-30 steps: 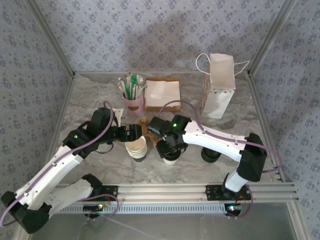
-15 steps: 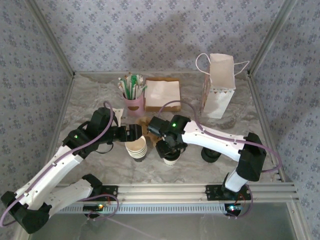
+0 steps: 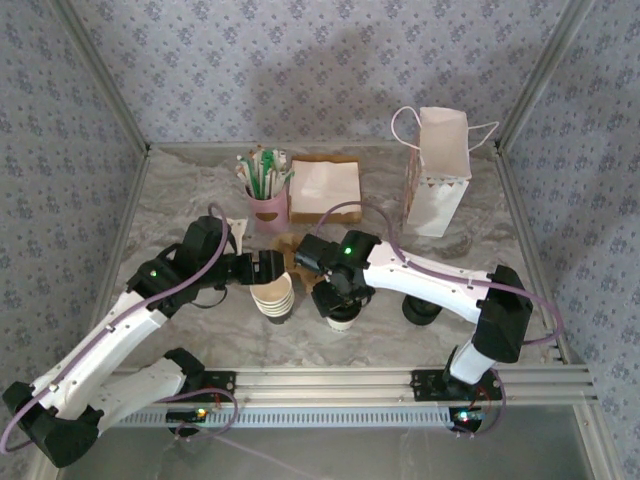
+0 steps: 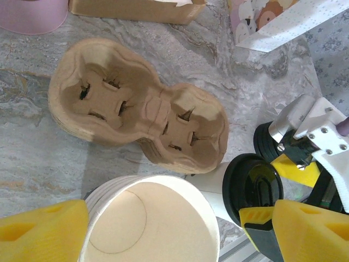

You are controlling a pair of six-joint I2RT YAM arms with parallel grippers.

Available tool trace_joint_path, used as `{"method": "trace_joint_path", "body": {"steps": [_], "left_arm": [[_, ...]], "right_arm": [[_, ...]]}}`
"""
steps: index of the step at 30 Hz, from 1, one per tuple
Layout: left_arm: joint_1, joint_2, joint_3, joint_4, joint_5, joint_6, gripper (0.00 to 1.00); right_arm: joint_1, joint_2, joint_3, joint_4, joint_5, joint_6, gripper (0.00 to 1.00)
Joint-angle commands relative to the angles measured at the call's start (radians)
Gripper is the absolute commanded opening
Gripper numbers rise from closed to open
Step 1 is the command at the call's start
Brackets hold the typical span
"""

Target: Pack the takeout coffee

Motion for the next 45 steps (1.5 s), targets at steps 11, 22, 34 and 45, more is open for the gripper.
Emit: {"method": "trace_joint_path", "body": {"steps": [11, 22, 34, 45], "left_arm": [[0.007, -0.015, 0.003, 0.016, 0.019, 0.004, 0.88], [0.006, -0.015, -0.001, 0.021, 0.019, 0.003, 0.88], [0.007, -0.014, 0.0, 0.021, 0.021, 0.001, 0.88], [0.006, -0.019, 0.003, 0.021, 0.023, -0.002, 0.87]], "right_arm": [[0.006, -0.015, -0.016, -0.037, 0.0, 0.009, 0.75], [-0.002, -0.025, -0.074, 0.0, -0.018, 0.015, 0.75], [0.001, -0.027, -0.143, 0.057, -0.015, 0.027, 0.75], [0.029, -0.022, -0.103, 0.001, 0.029, 0.068, 0.77]]}}
